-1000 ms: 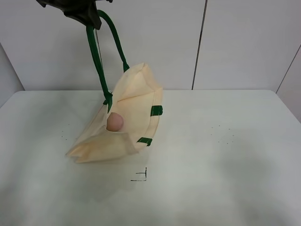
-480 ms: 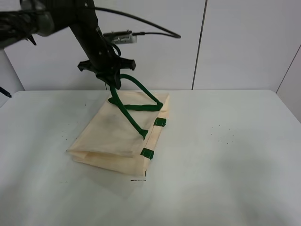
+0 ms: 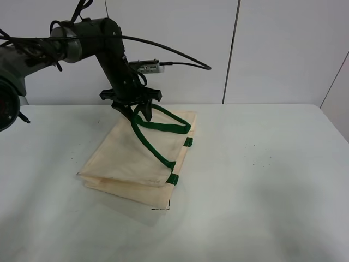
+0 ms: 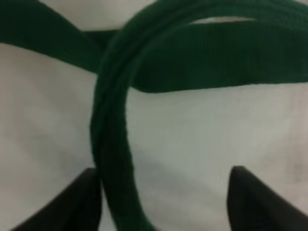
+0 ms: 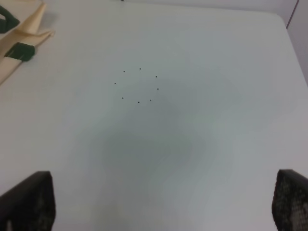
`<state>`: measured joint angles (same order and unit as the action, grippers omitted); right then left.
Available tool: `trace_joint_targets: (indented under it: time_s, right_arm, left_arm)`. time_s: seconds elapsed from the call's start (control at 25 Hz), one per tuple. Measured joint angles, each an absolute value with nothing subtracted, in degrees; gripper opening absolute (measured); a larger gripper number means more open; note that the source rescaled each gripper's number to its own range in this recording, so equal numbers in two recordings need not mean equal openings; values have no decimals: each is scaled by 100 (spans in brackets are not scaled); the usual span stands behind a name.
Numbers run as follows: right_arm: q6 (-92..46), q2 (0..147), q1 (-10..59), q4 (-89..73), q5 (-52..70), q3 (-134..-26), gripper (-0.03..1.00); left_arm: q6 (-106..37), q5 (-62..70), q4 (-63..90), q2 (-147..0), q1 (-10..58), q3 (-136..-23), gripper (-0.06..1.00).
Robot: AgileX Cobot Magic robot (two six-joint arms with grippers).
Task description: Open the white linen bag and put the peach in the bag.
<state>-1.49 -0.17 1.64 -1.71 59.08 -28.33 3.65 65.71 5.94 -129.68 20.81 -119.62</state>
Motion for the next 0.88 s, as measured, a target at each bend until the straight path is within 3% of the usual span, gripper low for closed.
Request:
trace_joint_targets:
  time_s: [0.44, 0.88]
  right_arm:
    - [-149, -17, 164, -171, 5908, -2833, 100]
    - [-144, -17, 164, -171, 5908, -2833, 100]
  left_arm:
    - [522, 6580, -411, -12968, 1960, -11962, 85]
    - [539, 6750, -478, -12968, 385, -11962, 85]
